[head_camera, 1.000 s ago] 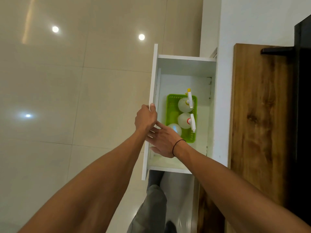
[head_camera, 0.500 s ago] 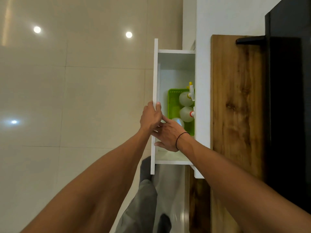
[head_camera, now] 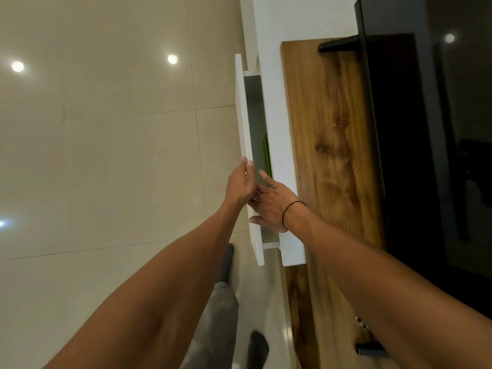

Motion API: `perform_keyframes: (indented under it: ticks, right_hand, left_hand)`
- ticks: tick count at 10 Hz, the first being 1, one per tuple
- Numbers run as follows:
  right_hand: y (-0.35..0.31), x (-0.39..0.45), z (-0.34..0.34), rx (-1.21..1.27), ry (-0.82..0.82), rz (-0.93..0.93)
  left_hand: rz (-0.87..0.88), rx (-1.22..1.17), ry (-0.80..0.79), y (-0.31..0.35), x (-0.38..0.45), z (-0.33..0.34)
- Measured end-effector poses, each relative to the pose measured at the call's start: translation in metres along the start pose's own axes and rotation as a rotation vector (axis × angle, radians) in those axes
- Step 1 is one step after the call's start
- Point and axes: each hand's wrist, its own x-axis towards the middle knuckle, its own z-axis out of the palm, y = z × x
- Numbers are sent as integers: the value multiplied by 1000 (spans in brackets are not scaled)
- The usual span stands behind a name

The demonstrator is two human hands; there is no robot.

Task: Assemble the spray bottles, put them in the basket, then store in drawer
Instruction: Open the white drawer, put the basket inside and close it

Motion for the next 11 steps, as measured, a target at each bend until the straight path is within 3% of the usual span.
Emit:
perform_keyframes:
  ticks: [4,7,9,11]
  right_hand:
    - [-2,-40,22,16,-34,135]
    - [-28,-42,21,71,-50,228]
    - [-59,-60,29,68,-62,265]
    - [-130,-99,57,191,1,346]
  left_hand:
    - [71,56,-160,5,-32,33]
    - [138,116,-294,-17,-50,21]
    - [158,264,-390,-33,-76,15]
    - [180,506,-416,-70,-140,19]
